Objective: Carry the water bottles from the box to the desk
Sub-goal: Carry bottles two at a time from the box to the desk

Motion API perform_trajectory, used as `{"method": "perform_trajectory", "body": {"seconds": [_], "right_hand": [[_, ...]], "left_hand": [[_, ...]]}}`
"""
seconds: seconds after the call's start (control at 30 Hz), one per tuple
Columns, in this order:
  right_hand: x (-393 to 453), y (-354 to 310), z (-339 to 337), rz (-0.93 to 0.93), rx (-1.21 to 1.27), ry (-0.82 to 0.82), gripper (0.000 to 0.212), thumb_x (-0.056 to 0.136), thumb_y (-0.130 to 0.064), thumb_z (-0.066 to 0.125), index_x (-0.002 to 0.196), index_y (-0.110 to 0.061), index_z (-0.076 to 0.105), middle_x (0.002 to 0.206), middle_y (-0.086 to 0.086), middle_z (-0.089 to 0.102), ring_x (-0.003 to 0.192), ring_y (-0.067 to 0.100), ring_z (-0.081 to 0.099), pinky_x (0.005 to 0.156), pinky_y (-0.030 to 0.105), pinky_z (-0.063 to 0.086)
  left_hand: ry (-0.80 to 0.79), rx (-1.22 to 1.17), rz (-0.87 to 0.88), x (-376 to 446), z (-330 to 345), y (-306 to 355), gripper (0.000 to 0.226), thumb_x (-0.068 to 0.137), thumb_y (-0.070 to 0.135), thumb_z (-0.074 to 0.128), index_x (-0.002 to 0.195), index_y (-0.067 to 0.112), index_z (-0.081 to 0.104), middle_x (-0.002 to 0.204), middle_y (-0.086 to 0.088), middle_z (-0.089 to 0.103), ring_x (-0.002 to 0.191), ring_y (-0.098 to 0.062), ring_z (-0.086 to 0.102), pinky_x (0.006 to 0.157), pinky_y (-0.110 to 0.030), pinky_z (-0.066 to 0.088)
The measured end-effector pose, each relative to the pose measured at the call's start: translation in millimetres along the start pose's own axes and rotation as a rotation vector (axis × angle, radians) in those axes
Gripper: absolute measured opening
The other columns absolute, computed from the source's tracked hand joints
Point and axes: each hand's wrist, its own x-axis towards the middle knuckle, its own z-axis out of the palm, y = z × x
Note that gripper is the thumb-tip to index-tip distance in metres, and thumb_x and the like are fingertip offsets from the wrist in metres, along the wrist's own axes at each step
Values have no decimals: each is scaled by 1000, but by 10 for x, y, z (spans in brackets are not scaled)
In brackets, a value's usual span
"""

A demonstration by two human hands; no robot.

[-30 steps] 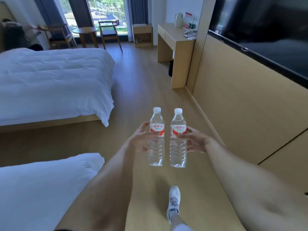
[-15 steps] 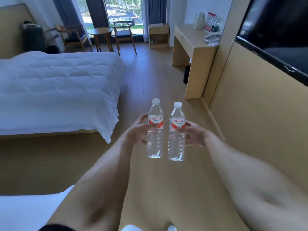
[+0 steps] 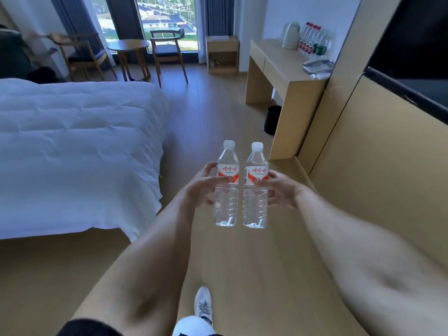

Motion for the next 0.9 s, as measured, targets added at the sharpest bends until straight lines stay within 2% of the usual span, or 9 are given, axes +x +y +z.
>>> {"method": "perform_trajectory", "body": {"seconds": [0.07,0.13,0.23,0.33,0.4,0.5,0.67,0.8,0.9], "right_hand": [[376,-192,57,23,11,25,57,86,-7,72,138,-16,50,133,16,63,122,42,60,102,64,44],[704,-370,105,28,39,41,57,87,-6,72,138,-16,50,133,17,63,122,42,59,102,65,44],[1132,-671,152,12,58,66,57,87,-5,71,139,-16,50,134,16,62,123,41,58,103,64,44],[1547,-919,156,16,58,92,56,88,-5,70,140,-15,50,135,16,61,124,41,58,104,64,43],[1846,-1110,129,1,72,108,56,89,-6,70,140,-16,50,134,15,62,123,41,59,104,63,44],[2282,-1349,46,0,72,89,57,87,-7,72,139,-18,52,133,14,63,122,40,60,103,62,45],[3138,-1630,-229,3,100,70,65,77,-10,78,137,-19,53,130,13,65,118,38,63,102,61,46],[3961,-1937,-441,8,92,18,58,81,-9,76,135,-20,55,130,12,65,117,38,63,95,57,52],[4553,-2267,-625,29,103,-2,56,82,-8,76,133,-20,56,127,11,67,110,35,66,86,51,56]], "left_hand": [[-24,-2,-30,398,-256,134,71,73,23,89,129,41,51,106,0,77,101,-28,73,83,-60,56],[-53,7,-40,750,-503,305,72,61,30,93,120,47,54,102,3,77,93,-24,76,75,-55,59],[-59,11,-55,1262,-815,537,69,59,33,95,112,51,55,98,6,78,86,-18,77,69,-53,60],[-92,32,-62,1753,-1062,712,73,57,35,97,116,49,56,101,4,78,90,-19,76,72,-58,59],[-111,28,-68,2074,-1197,832,72,58,35,97,116,50,56,101,3,78,88,-20,77,70,-56,60],[-116,70,-60,2524,-1320,995,64,65,35,93,114,52,56,101,4,77,89,-20,76,79,-62,57],[-114,77,-51,3304,-1463,1250,76,59,38,94,122,48,54,102,5,77,90,-20,76,78,-62,58],[-52,81,-41,4011,-1624,1528,77,63,34,92,129,44,53,104,2,77,91,-23,76,79,-62,58],[-16,73,-54,4587,-1720,1810,77,72,29,89,137,38,49,115,-3,73,102,-28,72,85,-65,55]]}}
